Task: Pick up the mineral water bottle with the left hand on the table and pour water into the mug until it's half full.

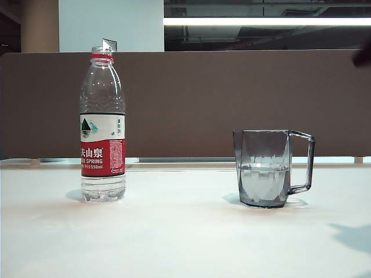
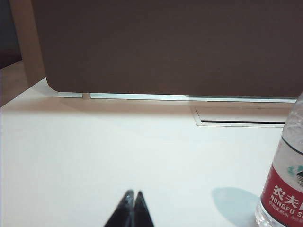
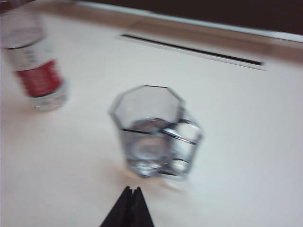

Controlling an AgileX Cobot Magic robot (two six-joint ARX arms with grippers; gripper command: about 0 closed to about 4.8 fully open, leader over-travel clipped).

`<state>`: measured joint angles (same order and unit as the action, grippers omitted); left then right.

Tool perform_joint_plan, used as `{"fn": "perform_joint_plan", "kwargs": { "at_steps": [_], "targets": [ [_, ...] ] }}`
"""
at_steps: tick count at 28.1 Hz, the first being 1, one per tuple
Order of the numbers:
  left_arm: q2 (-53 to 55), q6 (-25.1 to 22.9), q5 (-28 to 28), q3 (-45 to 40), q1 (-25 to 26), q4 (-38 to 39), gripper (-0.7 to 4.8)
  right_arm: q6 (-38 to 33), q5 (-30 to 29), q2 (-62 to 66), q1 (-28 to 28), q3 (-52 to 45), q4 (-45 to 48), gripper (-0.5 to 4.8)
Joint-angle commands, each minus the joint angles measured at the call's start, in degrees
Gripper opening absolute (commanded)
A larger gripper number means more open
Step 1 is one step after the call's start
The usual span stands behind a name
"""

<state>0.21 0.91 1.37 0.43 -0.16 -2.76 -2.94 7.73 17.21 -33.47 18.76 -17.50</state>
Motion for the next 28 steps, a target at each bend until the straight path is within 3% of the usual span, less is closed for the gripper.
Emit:
{"fn": "perform_joint_plan", "kwargs": {
  "at_steps": [1,8,18,28],
  "targets": [
    [0.02,-0.07,-0.04,0.17,0.09,-0.68,-0.06,0.2,1.51,-5.35,4.76,-6.25,17.51,-0.04],
    [0.02,-0.07,-0.04,0.17,0.09,-0.68,-0.06,6.23,1.16,-7.17,15.02,-9.09,21.05,-0.04],
    [0.02,-0.07,-0.04,0.17,0.09,-0.68,-0.06,9.44,1.16,-11.02,27.3,-12.87,21.68,-0.04],
    [0.02,-0.07,-0.04,0.17,0.09,-0.68,-0.06,9.42,1.18,-17.2,28.63,-17.68,28.11,-0.04]
  ]
}}
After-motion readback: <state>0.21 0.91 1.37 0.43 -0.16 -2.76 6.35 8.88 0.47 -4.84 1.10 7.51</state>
